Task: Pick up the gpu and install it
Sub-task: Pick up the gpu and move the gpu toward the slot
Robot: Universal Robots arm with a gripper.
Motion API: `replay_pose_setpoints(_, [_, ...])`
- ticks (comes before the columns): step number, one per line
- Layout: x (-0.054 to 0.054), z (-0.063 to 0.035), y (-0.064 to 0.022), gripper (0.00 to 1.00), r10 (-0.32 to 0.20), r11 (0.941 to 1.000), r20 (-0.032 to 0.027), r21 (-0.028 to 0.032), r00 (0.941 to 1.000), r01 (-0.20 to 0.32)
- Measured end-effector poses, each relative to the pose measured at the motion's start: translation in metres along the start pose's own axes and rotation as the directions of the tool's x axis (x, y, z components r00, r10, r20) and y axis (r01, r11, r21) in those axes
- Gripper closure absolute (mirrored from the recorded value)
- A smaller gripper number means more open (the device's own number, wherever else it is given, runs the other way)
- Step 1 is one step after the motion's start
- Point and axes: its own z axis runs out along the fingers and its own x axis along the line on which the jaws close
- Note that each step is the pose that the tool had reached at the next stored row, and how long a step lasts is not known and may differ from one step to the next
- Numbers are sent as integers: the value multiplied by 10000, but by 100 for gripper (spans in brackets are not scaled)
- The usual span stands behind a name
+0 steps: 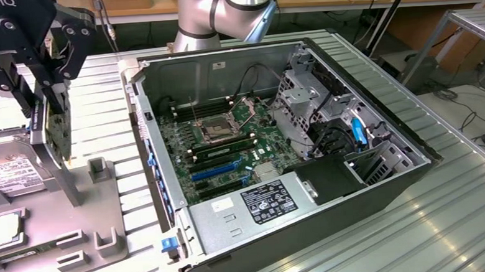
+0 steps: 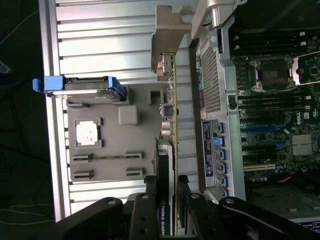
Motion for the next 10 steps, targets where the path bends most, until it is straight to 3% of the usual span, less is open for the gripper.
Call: replay_pose_setpoints(10, [-1,-56,3,73,0,10000,1,-1,10000,0])
